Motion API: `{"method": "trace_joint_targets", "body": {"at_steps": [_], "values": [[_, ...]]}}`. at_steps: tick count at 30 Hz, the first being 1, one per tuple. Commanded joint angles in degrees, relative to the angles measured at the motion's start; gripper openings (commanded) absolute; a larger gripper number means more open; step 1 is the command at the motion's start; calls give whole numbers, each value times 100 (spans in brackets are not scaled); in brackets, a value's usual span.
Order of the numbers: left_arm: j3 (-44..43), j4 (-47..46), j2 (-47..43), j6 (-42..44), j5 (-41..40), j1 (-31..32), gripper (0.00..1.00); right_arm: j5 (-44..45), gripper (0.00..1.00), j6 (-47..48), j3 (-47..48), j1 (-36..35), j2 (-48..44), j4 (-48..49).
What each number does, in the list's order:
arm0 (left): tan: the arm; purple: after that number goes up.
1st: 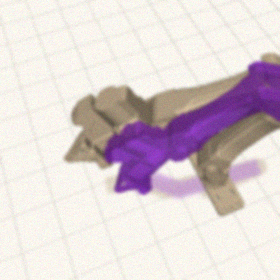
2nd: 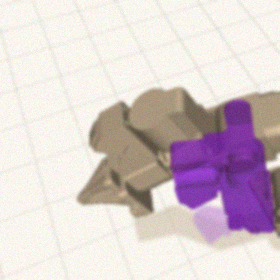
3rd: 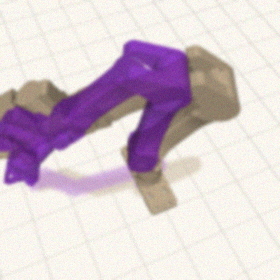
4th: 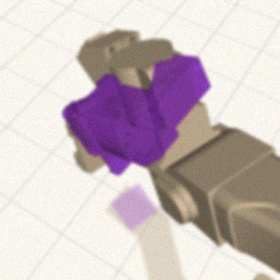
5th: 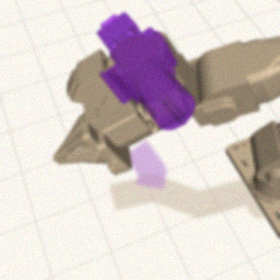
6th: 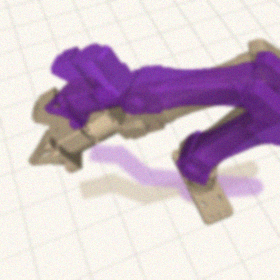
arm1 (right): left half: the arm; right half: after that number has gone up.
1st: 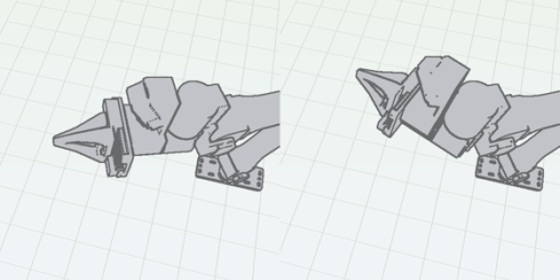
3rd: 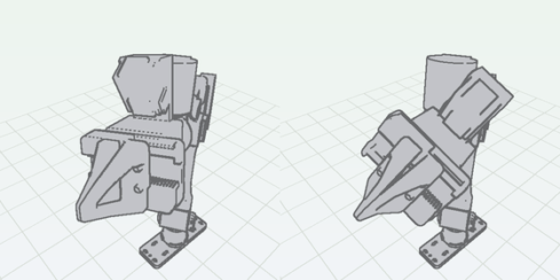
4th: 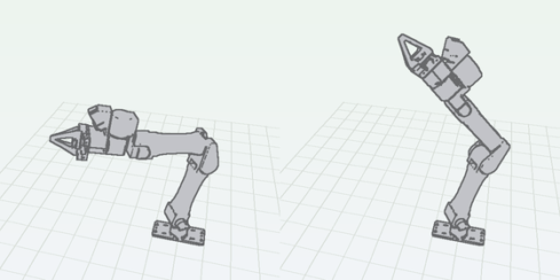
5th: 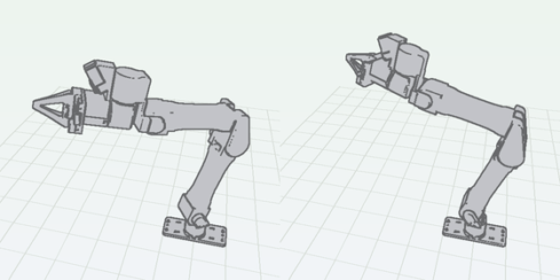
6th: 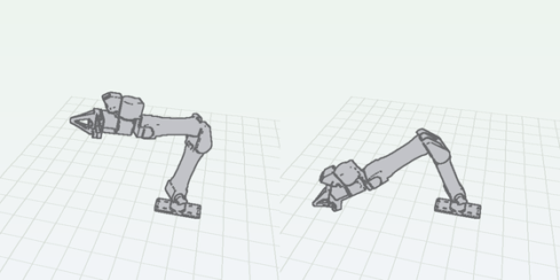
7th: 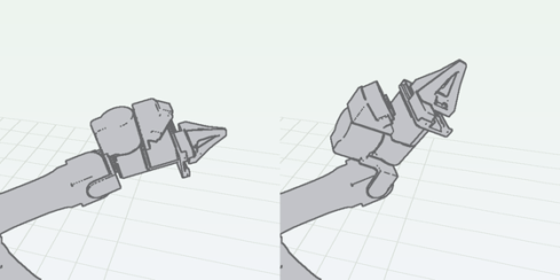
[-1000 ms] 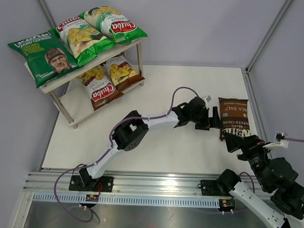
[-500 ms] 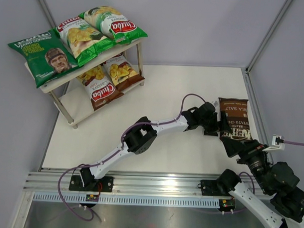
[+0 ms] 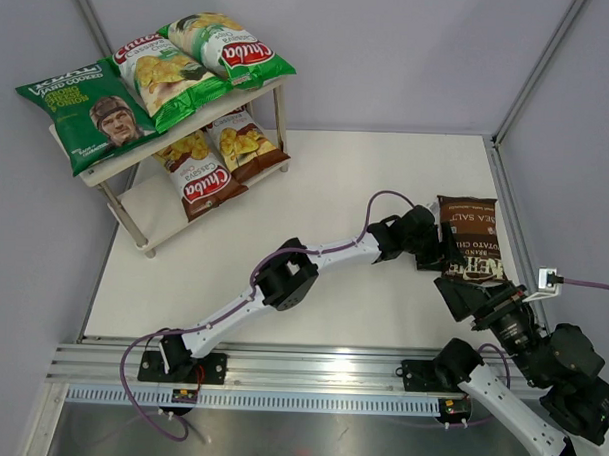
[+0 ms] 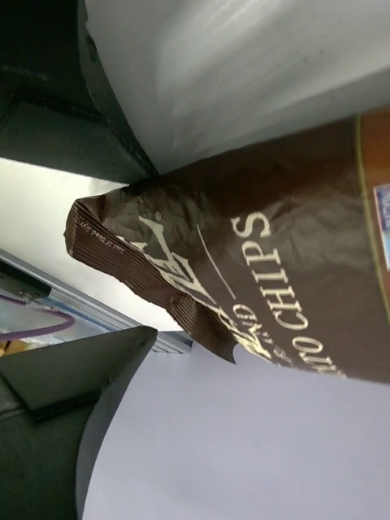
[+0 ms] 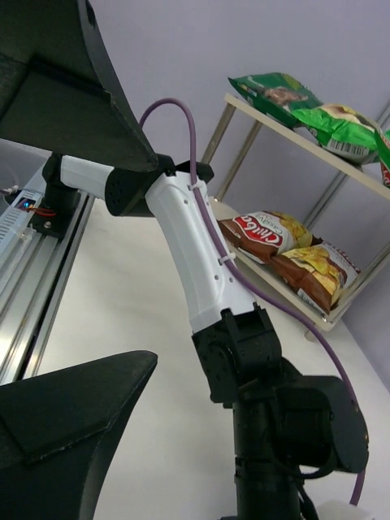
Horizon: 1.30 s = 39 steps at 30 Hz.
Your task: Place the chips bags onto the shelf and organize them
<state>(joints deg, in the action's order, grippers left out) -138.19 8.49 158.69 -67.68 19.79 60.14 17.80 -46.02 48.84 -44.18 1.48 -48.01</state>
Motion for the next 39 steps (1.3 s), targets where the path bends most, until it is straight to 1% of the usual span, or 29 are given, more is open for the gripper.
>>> {"method": "trace_joint_targets", "body": {"at_steps": [1, 2, 3, 5, 6, 8, 9, 13, 15, 16, 17, 18, 19, 20, 21, 25, 27, 31, 36, 39], "values": [[-261, 258, 179, -17, -151, 33, 70, -347, 100, -47, 266, 6, -42, 362], [-296, 267, 188, -17, -160, 24, 66, -382, 99, -56, 301, 6, -42, 354], [-322, 267, 223, -26, -160, 7, 57, -452, 100, -65, 336, 6, -42, 354], [-393, 197, 259, -17, -125, -46, 48, -532, 99, -74, 424, 6, -42, 345], [-428, 188, 294, 18, -125, -55, 50, -611, 99, -65, 451, 6, -42, 354], [-559, 153, 355, 158, -81, -81, 59, -664, 100, -74, 504, 6, -42, 336], [-595, 170, 364, 193, -89, -81, 61, -708, 100, -65, 512, 6, -42, 327], [-499, 329, 146, 492, -388, -134, 66, -769, 100, -30, 591, 6, -42, 231], [-393, 565, 22, 703, -703, -230, 69, -857, 99, -21, 627, 6, -42, 222], [-375, 705, -31, 791, -1035, -274, 72, -875, 99, -12, 662, 6, -42, 204], [-314, 637, -14, 826, -1065, -379, 73, -884, 99, -12, 688, 6, -42, 204], [-366, 593, 65, 766, -1030, -450, 73, -919, 99, -4, 706, 6, -42, 187], [-523, 392, 196, 661, -769, -503, 73, -936, 99, 5, 732, 6, -42, 195], [-829, 582, 519, 729, -784, -573, 73, -945, 100, 40, 750, 6, -42, 187], [-1111, 670, 583, 817, -749, -591, 73, -945, 99, 49, 759, 6, -51, 178], [-701, 84, 426, 1186, -583, -635, 79, -937, 99, 128, 785, 6, -51, 178], [-867, 100, 513, 1335, -520, -635, 80, -963, 99, 163, 776, 6, -42, 204], [-859, -84, 513, 1608, -196, -644, 83, -1050, 99, 146, 767, 6, -42, 248], [-824, -50, 514, 1486, 147, -644, 84, -1262, 99, 102, 846, 6, -33, 187], [-666, 73, 461, 1170, 332, -600, 84, -1314, 99, 76, 952, 6, -42, 73]]}}
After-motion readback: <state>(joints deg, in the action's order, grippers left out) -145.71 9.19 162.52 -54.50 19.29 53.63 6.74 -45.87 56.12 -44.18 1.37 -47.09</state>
